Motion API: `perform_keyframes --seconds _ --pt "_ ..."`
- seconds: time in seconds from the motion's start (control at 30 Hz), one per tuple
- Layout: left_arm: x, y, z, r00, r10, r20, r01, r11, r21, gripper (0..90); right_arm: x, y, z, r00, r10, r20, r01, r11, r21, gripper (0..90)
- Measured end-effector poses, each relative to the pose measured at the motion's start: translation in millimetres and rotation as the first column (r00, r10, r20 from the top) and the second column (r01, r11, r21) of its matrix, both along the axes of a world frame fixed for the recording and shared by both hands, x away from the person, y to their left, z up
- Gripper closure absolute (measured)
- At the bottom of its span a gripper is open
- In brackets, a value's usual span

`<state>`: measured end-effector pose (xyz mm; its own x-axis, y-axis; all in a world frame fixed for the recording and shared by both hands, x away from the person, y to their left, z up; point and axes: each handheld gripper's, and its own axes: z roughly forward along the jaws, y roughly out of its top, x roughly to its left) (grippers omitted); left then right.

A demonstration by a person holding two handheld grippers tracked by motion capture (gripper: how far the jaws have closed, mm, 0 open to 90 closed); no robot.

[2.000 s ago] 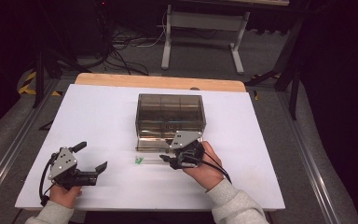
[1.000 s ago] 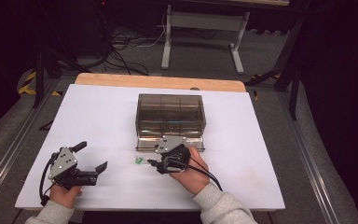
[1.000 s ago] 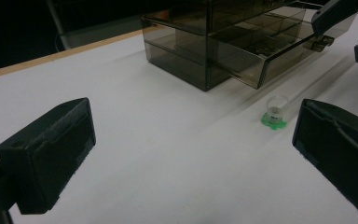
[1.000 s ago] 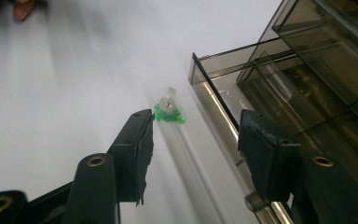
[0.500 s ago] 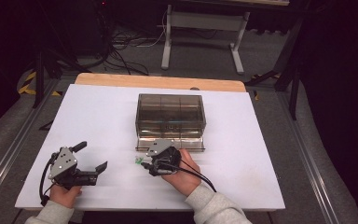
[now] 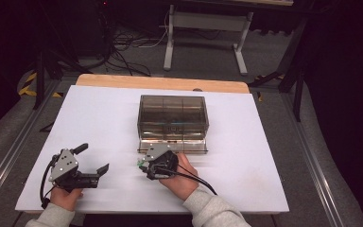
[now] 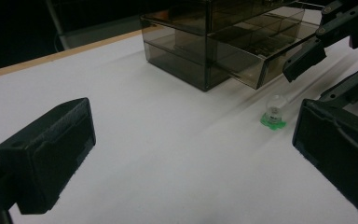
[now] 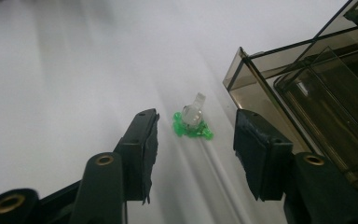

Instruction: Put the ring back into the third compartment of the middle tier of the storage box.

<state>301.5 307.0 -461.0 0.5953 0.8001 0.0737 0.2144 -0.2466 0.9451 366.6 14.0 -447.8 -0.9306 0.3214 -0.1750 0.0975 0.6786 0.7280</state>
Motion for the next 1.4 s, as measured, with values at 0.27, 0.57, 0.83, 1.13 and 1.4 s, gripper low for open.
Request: perform_keyframes --seconds 0.27,0.57,0.83,1.13,1.4 --pt "0.2 -0.1 -0.1 1.0 -0.001 -0.001 0.001 1.0 0.0 0.3 0.7 6.8 -8.3 0.9999 -0.005 -0.01 0.005 1.0 0.006 51.1" --pt "0.2 -0.1 -0.1 1.0 -0.002 -0.001 0.002 1.0 0.0 0.3 0.4 13.3 -15.5 1.0 0.003 0.005 -0.003 1.0 0.004 52.1" --pt "0.2 -0.5 -0.1 1.0 -0.001 -0.002 0.001 1.0 -0.001 0.3 -1.3 16.6 -18.9 0.9997 0.008 0.022 -0.008 1.0 0.001 53.8" --pt "0.4 -0.7 0.1 1.0 -0.002 -0.004 0.002 1.0 0.004 0.3 0.1 17.9 -20.5 0.9994 -0.003 0.035 0.003 1.0 -0.007 57.2" --pt "1.0 -1.6 -0.1 1.0 -0.002 -0.005 0.002 1.0 0.002 0.3 2.4 20.1 -23.1 0.9988 -0.035 0.033 0.035 0.9994 -0.001 64.3"
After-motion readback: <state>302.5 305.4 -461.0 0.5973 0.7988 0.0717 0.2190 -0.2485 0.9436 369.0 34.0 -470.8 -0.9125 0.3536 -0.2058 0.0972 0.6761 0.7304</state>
